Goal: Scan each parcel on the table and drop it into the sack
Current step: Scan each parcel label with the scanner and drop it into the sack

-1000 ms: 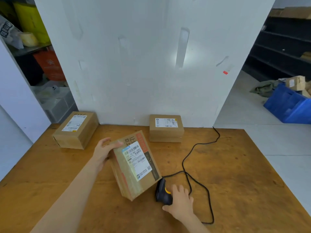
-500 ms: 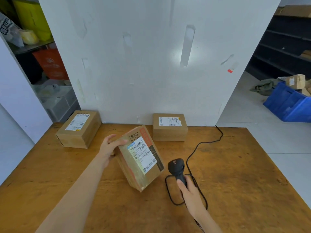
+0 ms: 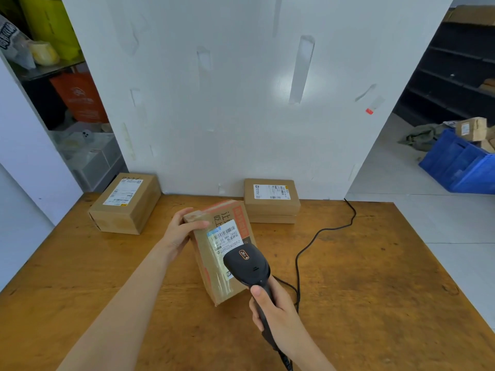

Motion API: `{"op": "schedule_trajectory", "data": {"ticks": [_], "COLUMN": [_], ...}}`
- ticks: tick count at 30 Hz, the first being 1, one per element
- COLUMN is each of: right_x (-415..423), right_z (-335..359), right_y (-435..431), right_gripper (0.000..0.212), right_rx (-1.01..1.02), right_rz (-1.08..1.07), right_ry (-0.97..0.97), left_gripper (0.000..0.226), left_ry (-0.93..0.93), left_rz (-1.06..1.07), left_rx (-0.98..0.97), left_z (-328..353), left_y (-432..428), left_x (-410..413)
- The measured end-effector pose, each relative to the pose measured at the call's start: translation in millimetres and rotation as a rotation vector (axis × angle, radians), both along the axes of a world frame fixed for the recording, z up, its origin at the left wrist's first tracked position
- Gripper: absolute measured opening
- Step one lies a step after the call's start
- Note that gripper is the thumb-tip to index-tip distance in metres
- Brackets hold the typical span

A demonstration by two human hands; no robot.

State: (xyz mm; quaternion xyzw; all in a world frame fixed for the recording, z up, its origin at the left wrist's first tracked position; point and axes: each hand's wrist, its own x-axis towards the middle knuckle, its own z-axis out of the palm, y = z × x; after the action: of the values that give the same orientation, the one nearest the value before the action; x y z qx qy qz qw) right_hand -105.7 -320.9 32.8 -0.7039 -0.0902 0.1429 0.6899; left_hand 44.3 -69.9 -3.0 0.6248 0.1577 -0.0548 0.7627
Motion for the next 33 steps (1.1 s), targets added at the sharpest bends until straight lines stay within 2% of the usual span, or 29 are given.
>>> {"op": "schedule_trajectory", "data": {"ticks": [3, 12, 19, 25, 29, 31, 33], "right_x": [-0.9, 4.6, 5.1, 5.9, 15.5, 21.1, 25.2], "right_z": [-4.4, -13.5, -13.2, -20.6, -43.4, -63.3, -83.2], "right_y": [4.6, 12.2, 14.5, 13.7, 0.3, -14.0, -27.5], "right_gripper": [0.072, 0.052, 0.063, 0.048, 0.028, 0.031, 0.037], "right_rx": [-0.062, -0.069, -0.052, -0.091, -0.38, -0.604, -0.915], "right_rz": [-0.043, -0.045, -0.046, -0.103, -0.353, -0.39, -0.333], "right_ry": [-0.029, -0.043, -0.063, -0.039, 0.021, 0.081, 0.113], "left_gripper": [0.104, 0.097, 0.093, 0.09, 0.101, 0.097, 0.088], "left_ry": [0.004, -0.005, -0.002, -0.01, -0.003, 0.02, 0.037], "left_rz": [-0.029, -0.057, -0.046, -0.037, -0.009, 0.025, 0.067], "left_rx": [-0.005, -0.032, -0.038, -0.036, -0.027, -0.013, -0.011], "left_z": [-1.1, -3.6, -3.7, -1.9, -0.9, -1.0, -0.7], "left_y": [0.4, -0.6, -1.6, -2.6, -0.1, 2.4, 5.4], "left_x": [3.8, 10.9, 13.6, 12.3, 5.4, 0.1, -6.0]}}
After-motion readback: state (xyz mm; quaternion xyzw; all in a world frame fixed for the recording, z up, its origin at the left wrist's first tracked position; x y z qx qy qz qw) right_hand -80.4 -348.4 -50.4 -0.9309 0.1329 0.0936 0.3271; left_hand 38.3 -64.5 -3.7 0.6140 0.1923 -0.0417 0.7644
